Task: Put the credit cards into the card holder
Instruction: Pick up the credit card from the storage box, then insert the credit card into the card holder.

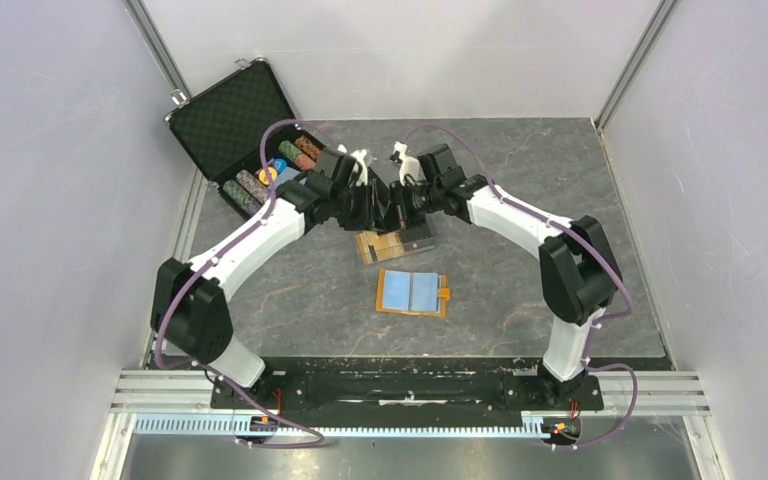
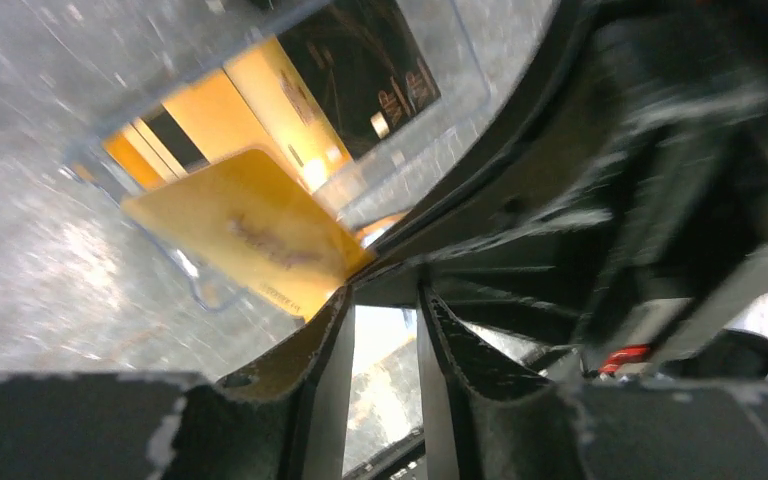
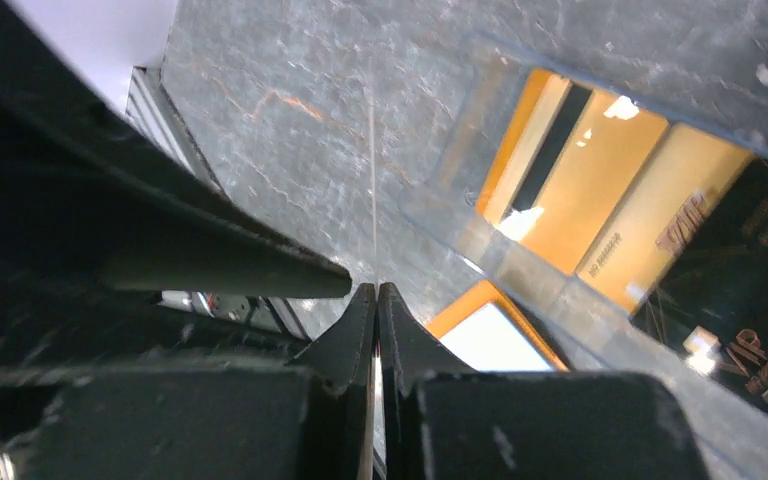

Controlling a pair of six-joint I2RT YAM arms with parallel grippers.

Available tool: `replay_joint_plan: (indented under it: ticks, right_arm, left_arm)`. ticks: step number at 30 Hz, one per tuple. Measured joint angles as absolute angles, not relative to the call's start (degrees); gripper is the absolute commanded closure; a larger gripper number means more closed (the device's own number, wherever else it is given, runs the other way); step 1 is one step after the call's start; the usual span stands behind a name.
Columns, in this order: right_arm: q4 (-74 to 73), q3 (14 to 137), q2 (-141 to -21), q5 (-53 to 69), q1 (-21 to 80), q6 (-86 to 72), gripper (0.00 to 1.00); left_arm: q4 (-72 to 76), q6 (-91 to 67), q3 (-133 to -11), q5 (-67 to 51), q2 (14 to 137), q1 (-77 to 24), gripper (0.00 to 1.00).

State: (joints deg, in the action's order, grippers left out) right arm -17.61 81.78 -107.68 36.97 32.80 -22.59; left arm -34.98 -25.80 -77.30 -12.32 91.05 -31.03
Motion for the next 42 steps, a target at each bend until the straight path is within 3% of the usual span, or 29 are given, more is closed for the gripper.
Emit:
replay_joint_plan:
  ticks: [6, 12, 26, 33, 42]
  right_arm:
    - [-16.23, 69.47, -99.55, 37.43, 32.16, -25.04, 1.00]
    - [-13.87, 56.62, -91.81, 41.19, 30.76, -28.88, 1.00]
    - [-12.86, 44.60, -83.92, 45.34, 27.90, -31.79, 1.00]
    - [-12.08, 41.08, -84.51, 44.42, 26.96, -31.77, 1.00]
    - [-7.62, 40.69, -90.02, 41.76, 26.37, -32.34, 1.00]
  left_arm:
    - [-25.15, -33.93, -59.46, -18.17, 86.04, -31.27, 0.68]
    - [-22.37, -38.54, -51.07, -19.05, 85.84, -33.10, 0.70]
    - [-17.87, -40.05, -45.50, -18.90, 88.86, -36.25, 0.84]
    - [-16.12, -40.51, -44.36, -18.72, 91.85, -36.82, 0.91]
    - [-16.05, -40.51, -44.51, -18.63, 92.27, -36.95, 0.94]
